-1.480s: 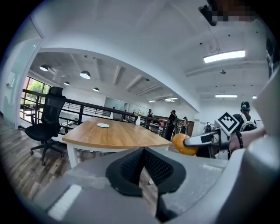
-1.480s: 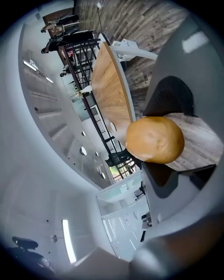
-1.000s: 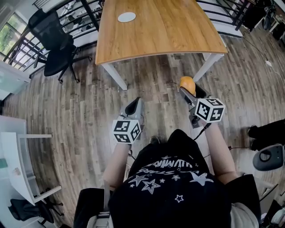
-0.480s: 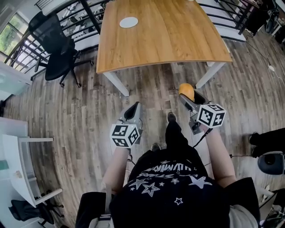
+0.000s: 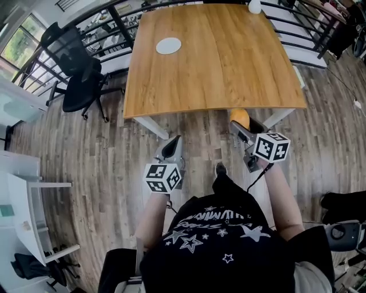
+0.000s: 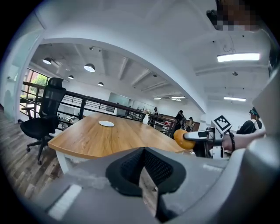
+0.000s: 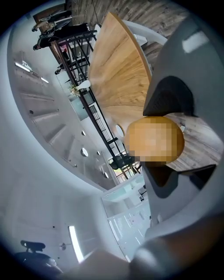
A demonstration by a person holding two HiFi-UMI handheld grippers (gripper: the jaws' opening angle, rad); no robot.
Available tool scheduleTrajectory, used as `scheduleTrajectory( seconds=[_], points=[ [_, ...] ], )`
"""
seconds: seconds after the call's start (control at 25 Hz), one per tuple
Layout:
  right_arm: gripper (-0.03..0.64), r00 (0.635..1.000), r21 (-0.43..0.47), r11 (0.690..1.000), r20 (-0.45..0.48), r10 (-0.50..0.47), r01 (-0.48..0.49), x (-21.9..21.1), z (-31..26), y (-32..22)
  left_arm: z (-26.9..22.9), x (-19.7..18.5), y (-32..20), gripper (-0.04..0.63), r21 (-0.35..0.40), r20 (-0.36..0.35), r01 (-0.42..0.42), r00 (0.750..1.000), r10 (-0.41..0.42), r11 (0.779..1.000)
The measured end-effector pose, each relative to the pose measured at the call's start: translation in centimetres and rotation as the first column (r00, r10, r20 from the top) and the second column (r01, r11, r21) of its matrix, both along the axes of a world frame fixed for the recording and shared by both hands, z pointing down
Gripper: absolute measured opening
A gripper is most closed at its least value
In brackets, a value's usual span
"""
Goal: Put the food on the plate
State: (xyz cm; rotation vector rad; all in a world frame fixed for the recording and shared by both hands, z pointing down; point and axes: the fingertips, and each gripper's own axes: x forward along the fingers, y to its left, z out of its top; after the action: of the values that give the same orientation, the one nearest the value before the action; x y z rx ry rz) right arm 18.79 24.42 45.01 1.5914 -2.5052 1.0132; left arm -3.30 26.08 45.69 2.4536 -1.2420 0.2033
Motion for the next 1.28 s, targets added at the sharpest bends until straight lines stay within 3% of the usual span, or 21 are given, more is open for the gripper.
scheduleTrajectory(
  seconds=[0.64, 1.0, 1.28],
  points=[
    [0.330, 0.995, -0.013, 0.996, 0.037, -0.093, 0.094, 7.0, 1.0, -11.5, -0.7, 7.5, -10.1, 0.002, 0.031, 0.033, 0.059, 0.998, -0.060, 0.998],
    [0.330, 0.979, -0.031, 0.979, 0.060, -0.197, 0.199, 5.0, 1.6, -15.4, -0.4, 6.5, -11.9, 0.002, 0.010, 0.056, 0.145, 0.988, -0.145, 0.989],
    [0.330, 0.974, -0.051, 0.974, 0.052, -0.219, 0.222, 3.2, 2.0, -18.8, 0.1, 4.1, -15.8, 0.002, -0.018, 0.038, 0.186, 0.982, -0.185, 0.982]
  ],
)
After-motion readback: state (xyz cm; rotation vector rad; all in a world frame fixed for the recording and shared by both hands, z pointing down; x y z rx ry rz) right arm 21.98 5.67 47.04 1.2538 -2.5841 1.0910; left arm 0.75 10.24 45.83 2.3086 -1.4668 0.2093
